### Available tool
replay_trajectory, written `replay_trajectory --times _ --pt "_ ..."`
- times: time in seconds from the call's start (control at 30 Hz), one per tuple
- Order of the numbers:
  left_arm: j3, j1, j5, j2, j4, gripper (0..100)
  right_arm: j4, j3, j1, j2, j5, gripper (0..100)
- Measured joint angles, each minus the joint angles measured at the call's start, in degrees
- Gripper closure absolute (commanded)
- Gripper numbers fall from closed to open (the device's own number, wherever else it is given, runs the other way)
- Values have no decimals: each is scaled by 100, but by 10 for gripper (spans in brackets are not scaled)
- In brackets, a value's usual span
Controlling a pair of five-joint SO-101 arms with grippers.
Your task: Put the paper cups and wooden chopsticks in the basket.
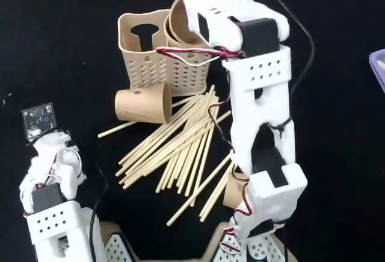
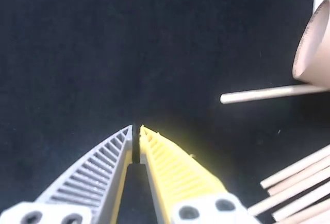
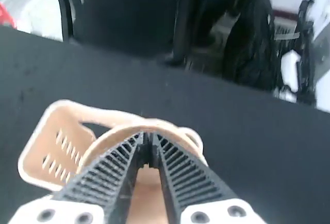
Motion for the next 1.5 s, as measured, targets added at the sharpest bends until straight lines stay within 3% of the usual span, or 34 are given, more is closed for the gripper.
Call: replay_trajectory --times 0.53,0.97,1.17,1.33,1.5 --pt "88 176 44 0 0 971 35 -18 -290 88 0 986" --pt "88 176 44 0 0 971 -826 149 -299 686 0 986" --pt "88 176 44 0 0 971 281 -369 -299 229 0 977" --pt "88 176 44 0 0 971 1415 -985 -255 -615 0 841" --pt "88 176 44 0 0 971 1943 -668 343 -1178 0 833"
